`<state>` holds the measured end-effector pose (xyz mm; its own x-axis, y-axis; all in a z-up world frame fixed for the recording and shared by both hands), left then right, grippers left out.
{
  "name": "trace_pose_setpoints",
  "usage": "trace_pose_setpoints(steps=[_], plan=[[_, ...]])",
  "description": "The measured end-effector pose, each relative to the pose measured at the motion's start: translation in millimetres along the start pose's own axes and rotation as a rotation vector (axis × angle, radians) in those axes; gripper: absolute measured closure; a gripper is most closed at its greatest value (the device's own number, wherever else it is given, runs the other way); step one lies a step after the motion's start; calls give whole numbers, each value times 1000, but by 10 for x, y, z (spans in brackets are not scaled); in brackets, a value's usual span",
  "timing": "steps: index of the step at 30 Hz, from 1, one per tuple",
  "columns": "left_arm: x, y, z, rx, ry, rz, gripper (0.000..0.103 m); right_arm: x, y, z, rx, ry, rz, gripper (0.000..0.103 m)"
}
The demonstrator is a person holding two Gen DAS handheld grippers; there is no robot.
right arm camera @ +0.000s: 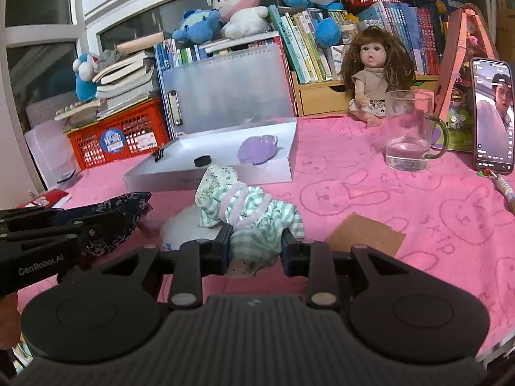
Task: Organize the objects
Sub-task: 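Carry the blue pouch and green dress with both grippers into the white box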
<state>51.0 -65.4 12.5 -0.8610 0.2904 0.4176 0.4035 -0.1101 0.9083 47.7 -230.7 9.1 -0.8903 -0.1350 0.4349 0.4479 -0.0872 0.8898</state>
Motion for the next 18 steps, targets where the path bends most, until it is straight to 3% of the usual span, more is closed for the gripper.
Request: trace_pose_setpoints(steps=[18], plan=[[-153,333,203,59,24,-29,79,-61,254,-34,-14,-1,-51,69]])
Point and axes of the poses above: each gripper's, at about its wrist camera, not at the fingertips, and x roughly against the way its jaws point, z to its left, y to its top, the point moved 6 cm from there along -x, roughly the way its jaws point, and after that the axes turned 5 degrees about x, right-handed, at the moved point
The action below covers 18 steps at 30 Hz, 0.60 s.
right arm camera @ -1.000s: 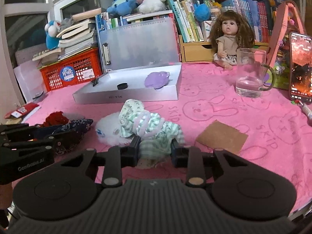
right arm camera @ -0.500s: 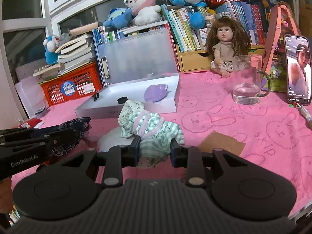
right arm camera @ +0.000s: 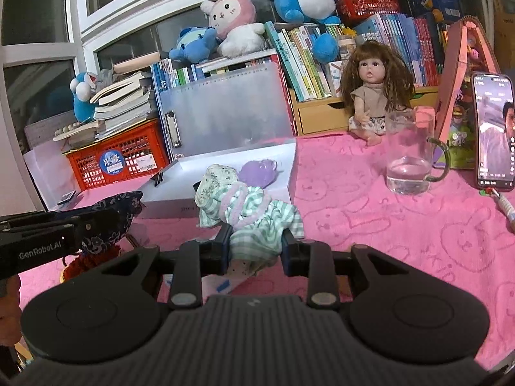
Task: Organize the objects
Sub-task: 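Carry the blue pouch and green dress with both grippers into the white box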
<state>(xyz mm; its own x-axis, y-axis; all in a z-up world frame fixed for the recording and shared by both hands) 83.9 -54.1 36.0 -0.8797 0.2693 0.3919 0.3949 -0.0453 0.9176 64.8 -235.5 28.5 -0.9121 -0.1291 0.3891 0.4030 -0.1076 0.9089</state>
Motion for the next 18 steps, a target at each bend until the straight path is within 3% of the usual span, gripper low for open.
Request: trace_pose_setpoints(steps=[18], plan=[[-222,245,194,98,-47,12,79,-191,194,-16,-10,18,0,69]])
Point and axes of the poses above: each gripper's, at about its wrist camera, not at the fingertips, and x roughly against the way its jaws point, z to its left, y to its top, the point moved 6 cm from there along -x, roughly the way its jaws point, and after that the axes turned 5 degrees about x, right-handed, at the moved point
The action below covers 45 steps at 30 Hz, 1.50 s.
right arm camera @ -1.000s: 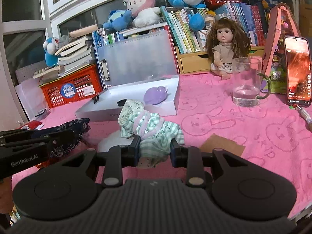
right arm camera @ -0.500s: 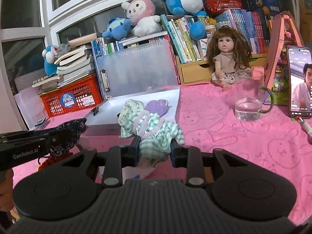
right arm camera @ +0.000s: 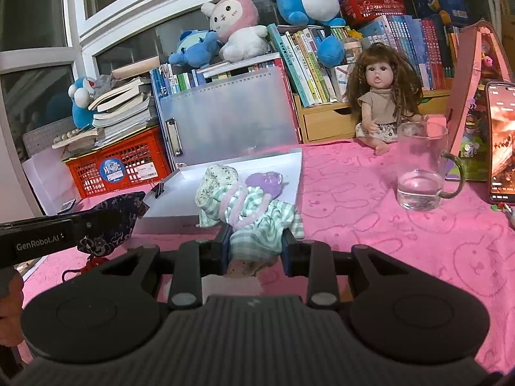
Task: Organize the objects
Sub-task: 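Carry the blue pouch and green dress with both grippers into the white box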
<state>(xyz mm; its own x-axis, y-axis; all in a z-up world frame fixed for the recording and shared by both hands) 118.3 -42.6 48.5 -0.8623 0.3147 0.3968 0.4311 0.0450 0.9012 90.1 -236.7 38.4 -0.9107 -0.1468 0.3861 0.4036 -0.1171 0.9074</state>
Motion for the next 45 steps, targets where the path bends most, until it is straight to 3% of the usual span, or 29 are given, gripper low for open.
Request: trace_pose_setpoints(steps=[22,35,45], plan=[[-550,401,248,30,45,17,79,-509,382,-50,-16,41,52,68],[-1128,442,434,46,104,87,79,-1100,430,-69,29,12,149,68],[-1427,425,518,65,108,138,79,-1413,392,-62,60,41,243,68]])
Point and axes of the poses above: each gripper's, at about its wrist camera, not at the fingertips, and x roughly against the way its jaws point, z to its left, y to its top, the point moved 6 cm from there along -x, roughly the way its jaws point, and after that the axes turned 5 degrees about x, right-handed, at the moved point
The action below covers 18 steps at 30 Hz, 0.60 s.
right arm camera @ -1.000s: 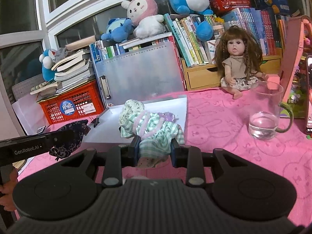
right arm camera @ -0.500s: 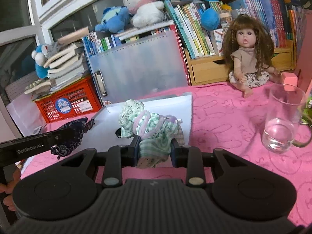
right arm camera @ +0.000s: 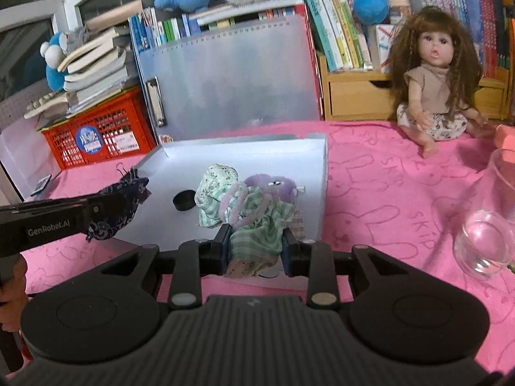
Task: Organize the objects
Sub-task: 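Carry the blue pouch and green dress with both grippers into the white box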
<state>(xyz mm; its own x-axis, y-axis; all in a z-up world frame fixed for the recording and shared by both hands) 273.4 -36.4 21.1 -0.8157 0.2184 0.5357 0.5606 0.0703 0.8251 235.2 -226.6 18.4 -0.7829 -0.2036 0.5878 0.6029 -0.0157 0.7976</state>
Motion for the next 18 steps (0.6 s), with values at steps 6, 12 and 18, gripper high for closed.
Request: trace_pose_setpoints(steps=[6,12,18], plan=[[-99,19,22,12,0,15,79,-137,21,-54,-21,9,33,68],[-229,26,78,31,13,34,79,-240,47,-54,-13,9,54,68],[-359,29,122,23,39,47,79,-355,75,-43,-13,11,62,67]])
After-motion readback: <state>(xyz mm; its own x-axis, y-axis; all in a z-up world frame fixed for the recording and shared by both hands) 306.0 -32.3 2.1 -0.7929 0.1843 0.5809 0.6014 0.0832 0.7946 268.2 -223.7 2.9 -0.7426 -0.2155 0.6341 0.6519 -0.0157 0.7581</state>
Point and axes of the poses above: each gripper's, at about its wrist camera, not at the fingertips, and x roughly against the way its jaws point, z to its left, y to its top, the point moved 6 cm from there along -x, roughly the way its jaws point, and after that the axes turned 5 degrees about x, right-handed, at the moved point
